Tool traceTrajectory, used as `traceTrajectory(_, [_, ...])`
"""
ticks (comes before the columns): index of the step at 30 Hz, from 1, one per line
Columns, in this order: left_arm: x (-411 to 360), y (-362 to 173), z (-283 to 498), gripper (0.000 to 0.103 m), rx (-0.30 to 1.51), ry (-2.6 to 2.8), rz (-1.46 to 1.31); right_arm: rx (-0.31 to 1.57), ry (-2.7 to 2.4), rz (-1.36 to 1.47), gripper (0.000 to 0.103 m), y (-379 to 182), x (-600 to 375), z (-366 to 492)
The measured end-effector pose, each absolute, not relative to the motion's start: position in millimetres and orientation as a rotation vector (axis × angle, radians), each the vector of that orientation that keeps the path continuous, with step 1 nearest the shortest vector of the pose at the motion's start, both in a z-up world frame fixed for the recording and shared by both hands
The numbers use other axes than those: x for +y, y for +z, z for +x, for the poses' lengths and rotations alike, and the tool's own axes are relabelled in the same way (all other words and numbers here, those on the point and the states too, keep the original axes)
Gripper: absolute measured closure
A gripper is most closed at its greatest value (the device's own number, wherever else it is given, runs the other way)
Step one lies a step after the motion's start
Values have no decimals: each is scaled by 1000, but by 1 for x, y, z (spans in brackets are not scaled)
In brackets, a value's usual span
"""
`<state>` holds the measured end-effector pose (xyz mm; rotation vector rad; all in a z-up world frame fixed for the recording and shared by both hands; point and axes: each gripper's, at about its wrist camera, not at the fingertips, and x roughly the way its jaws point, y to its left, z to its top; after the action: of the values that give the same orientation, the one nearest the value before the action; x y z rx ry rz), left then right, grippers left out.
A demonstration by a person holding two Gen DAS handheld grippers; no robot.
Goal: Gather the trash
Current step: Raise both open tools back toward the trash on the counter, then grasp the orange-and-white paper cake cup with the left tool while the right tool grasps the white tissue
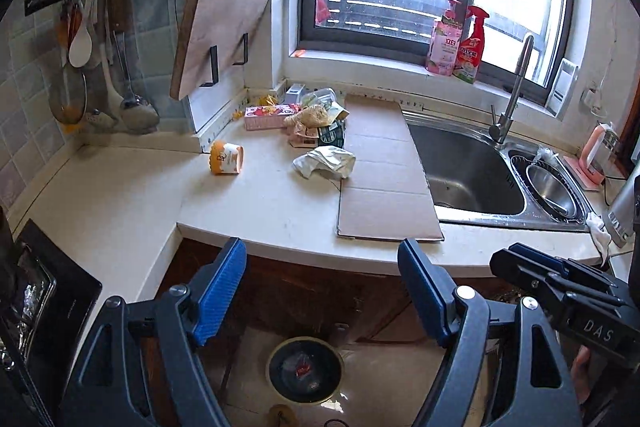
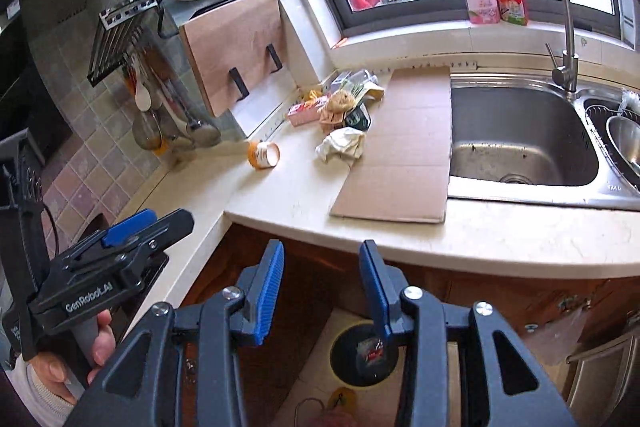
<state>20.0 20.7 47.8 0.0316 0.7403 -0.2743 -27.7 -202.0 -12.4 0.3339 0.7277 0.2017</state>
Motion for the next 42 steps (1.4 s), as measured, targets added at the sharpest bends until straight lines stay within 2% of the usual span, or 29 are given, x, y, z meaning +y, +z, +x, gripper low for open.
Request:
traceTrajectory(9, [33,53,66,23,712,-229,34,705,179,333,63,-1,-208,11])
traceTrajectory(16, [40,37,125,21,747,-237,15,711,131,332,63,-4,-207,53])
traceTrajectory(32, [60,-40,271,21,891,-258,49,820,24,444,63,-63,-196,171])
traceTrajectory(42, [105,-81,335,21,941,-202,-51,866,5,495,63,-97,-192,244])
